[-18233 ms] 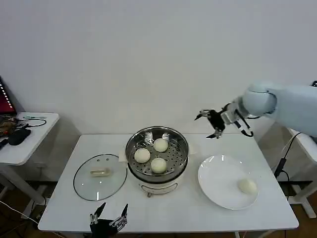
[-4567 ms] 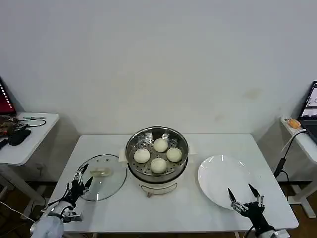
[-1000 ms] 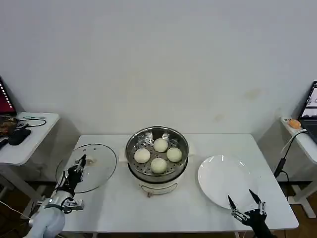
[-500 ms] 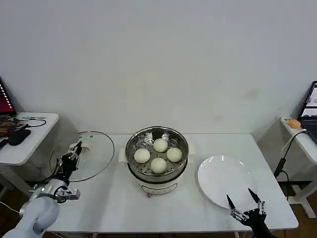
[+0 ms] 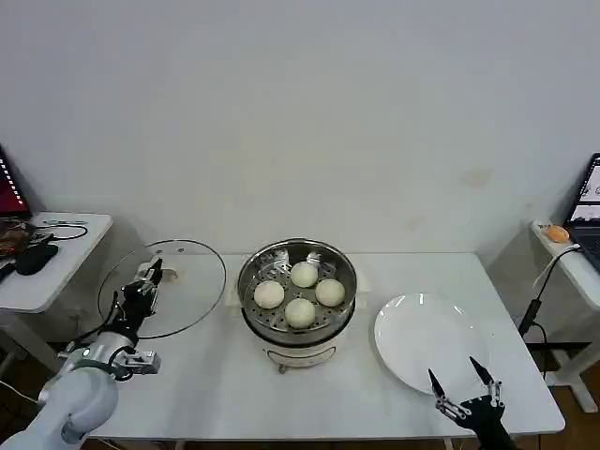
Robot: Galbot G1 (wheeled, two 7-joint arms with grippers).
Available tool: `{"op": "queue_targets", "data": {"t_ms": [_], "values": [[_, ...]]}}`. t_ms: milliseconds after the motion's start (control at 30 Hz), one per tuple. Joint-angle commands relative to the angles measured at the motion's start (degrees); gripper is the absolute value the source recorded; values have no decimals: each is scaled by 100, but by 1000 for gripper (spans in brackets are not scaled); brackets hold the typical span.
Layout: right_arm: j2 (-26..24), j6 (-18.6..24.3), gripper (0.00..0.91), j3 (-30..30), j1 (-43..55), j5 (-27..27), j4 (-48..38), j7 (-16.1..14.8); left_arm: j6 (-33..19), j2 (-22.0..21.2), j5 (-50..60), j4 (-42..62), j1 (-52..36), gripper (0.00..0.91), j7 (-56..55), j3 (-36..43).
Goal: Take steamed baozi put them in steamer then cover it.
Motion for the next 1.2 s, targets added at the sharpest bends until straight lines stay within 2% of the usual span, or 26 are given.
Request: {"op": "queue_targets", "data": {"t_ms": [33,433,900,1200], "values": [[24,18,907,10,-19,-21,28,2,631,196,-40,-368,-151,10,34,437],[64,38,907,75,-72,-94,48,-21,1136,397,-289,-287,-949,0,-9,1703],[101,43,907,73,-38,-123,16,-32,1584,326,-639,-186,-2069,0,-20,2710],[116,29,907,97,8,-100,2,-37,1679,181,-511,-3,-2656,0,21,3346]]}}
